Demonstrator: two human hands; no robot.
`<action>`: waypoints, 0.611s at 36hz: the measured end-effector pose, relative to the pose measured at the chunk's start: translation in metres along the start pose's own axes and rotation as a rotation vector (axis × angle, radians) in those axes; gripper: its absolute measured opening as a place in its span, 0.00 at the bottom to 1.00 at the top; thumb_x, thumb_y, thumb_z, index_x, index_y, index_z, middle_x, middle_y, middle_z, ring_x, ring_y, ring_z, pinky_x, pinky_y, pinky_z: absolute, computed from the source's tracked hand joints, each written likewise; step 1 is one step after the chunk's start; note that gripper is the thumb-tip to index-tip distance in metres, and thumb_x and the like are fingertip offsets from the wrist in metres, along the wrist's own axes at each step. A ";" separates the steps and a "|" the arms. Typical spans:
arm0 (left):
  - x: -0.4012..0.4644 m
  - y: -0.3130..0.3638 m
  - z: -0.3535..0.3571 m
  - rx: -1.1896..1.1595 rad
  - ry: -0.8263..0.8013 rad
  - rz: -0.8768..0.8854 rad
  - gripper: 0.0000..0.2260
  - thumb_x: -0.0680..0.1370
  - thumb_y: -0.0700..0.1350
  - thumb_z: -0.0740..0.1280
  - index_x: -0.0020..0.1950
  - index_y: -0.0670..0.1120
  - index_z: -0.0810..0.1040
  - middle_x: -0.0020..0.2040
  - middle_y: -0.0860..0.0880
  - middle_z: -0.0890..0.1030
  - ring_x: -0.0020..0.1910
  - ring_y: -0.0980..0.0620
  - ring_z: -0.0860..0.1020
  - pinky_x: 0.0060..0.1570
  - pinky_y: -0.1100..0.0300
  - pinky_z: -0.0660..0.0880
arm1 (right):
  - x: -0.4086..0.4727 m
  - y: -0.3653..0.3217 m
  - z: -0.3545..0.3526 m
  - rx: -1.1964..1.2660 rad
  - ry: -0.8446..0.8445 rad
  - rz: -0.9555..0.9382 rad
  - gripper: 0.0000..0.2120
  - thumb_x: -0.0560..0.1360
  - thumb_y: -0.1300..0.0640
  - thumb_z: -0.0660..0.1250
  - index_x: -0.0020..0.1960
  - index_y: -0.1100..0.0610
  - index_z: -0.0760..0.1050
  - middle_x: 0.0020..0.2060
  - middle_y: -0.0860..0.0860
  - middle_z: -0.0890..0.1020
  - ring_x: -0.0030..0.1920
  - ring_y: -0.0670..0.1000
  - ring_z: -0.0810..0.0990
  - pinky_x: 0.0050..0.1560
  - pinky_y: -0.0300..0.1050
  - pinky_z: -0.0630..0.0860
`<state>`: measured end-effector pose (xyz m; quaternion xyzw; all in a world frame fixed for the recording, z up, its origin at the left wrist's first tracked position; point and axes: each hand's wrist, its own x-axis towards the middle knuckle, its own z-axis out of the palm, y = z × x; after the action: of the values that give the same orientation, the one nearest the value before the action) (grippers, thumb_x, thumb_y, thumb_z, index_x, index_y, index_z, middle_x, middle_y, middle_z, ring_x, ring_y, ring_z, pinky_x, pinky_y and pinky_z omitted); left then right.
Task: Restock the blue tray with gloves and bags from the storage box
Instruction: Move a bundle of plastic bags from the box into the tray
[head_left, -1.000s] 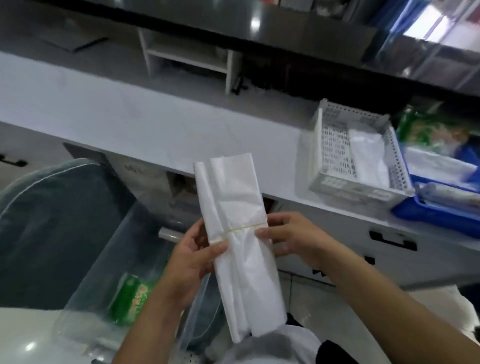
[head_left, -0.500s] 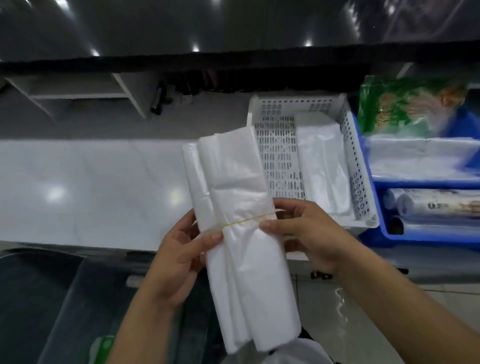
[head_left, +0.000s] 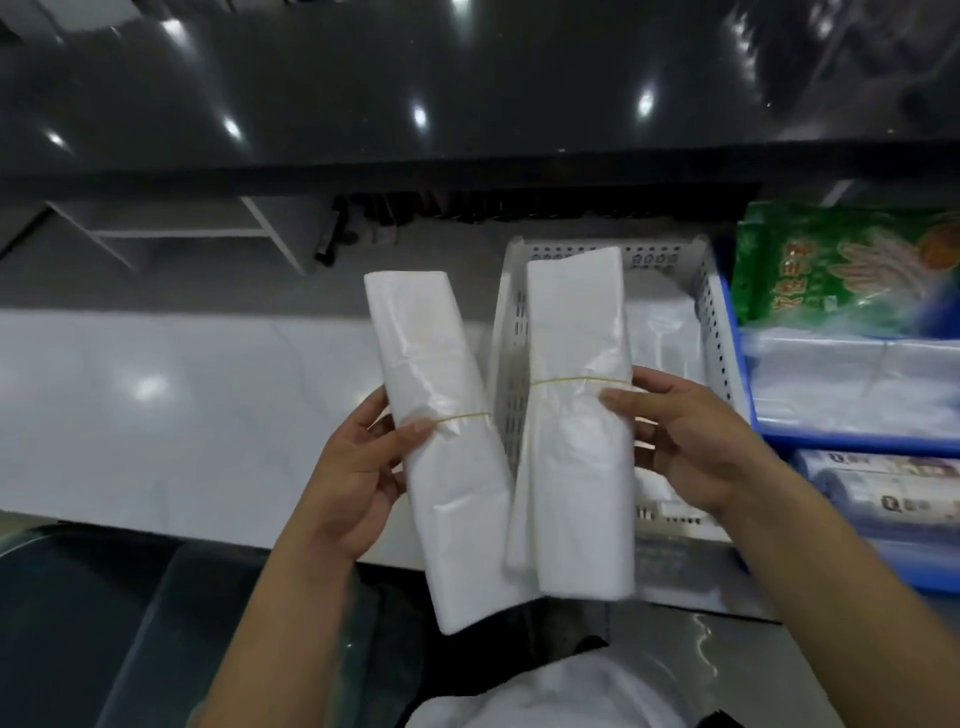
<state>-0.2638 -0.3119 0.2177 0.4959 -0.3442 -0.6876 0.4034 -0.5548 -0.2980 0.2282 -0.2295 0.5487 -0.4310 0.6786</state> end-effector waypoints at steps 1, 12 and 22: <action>0.004 0.002 -0.004 -0.009 0.001 -0.002 0.25 0.69 0.43 0.75 0.66 0.52 0.78 0.62 0.44 0.82 0.57 0.45 0.82 0.56 0.47 0.79 | 0.005 -0.004 -0.002 0.005 0.018 -0.002 0.17 0.65 0.60 0.74 0.54 0.57 0.83 0.46 0.52 0.87 0.39 0.50 0.84 0.37 0.44 0.82; 0.034 0.025 -0.037 -0.029 -0.077 -0.007 0.28 0.68 0.45 0.78 0.68 0.52 0.77 0.64 0.43 0.81 0.60 0.43 0.80 0.66 0.39 0.71 | 0.085 -0.005 0.017 -0.611 0.265 0.057 0.18 0.69 0.60 0.76 0.57 0.61 0.78 0.42 0.55 0.85 0.38 0.53 0.84 0.33 0.44 0.81; 0.055 0.032 -0.044 -0.045 -0.130 -0.013 0.28 0.67 0.46 0.78 0.66 0.53 0.78 0.64 0.43 0.80 0.64 0.38 0.77 0.67 0.38 0.70 | 0.097 0.020 0.034 -0.810 0.370 0.031 0.30 0.68 0.56 0.76 0.68 0.56 0.72 0.54 0.56 0.81 0.50 0.58 0.81 0.49 0.50 0.80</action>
<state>-0.2247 -0.3783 0.2115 0.4434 -0.3511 -0.7284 0.3869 -0.5140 -0.3746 0.1693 -0.3875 0.7888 -0.2049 0.4310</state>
